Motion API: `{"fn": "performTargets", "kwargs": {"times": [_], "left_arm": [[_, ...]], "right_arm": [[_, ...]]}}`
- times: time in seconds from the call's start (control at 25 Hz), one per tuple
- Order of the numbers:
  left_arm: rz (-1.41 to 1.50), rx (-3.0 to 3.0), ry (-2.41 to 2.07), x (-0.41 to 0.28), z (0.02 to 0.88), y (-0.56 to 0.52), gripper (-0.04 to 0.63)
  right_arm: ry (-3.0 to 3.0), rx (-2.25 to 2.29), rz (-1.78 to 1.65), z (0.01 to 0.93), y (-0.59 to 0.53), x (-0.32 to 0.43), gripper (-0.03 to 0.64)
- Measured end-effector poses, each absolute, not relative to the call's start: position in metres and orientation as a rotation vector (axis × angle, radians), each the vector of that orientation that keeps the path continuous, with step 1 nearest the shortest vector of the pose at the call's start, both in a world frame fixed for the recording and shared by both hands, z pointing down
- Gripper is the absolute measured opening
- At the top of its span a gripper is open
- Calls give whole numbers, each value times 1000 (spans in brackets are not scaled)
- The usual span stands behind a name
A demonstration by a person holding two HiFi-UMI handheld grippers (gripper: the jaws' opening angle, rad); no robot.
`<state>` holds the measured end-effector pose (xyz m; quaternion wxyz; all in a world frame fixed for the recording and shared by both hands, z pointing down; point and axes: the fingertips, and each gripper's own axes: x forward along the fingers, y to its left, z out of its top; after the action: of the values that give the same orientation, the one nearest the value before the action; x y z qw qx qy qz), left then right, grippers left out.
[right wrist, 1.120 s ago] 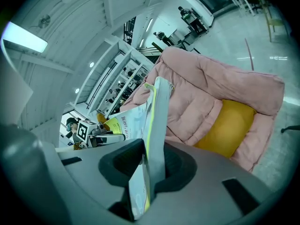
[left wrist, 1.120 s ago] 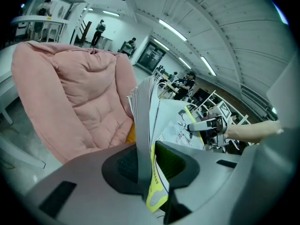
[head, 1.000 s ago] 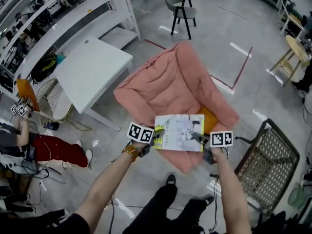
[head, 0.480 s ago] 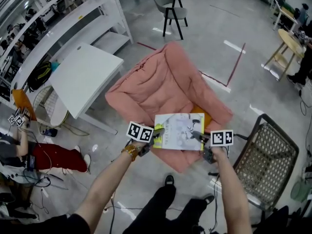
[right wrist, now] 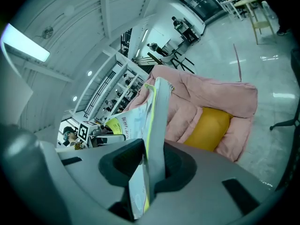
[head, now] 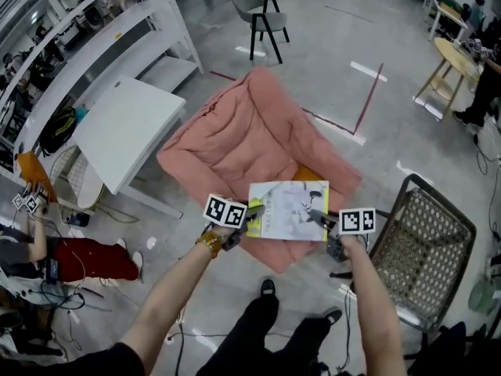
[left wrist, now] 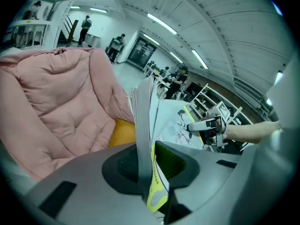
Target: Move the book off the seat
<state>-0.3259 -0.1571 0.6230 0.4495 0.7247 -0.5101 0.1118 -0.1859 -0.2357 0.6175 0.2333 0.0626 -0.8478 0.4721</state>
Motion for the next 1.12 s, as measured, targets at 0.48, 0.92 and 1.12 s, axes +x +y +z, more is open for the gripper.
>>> {"fn": "performTargets", "kwargs": {"times": [0.48, 0.92, 1.12], "left_arm": [[326, 1836, -1214, -282, 616, -175, 87], [367, 1887, -1166, -238, 608, -193, 87], [379, 1918, -1131, -213, 603, -203, 88]], "right_arm": [[-2351, 244, 1334, 611, -244, -137, 89], [-2376, 314, 1358, 606, -253, -88, 88], [-2391, 356, 1379, 601, -258, -62, 87]]}}
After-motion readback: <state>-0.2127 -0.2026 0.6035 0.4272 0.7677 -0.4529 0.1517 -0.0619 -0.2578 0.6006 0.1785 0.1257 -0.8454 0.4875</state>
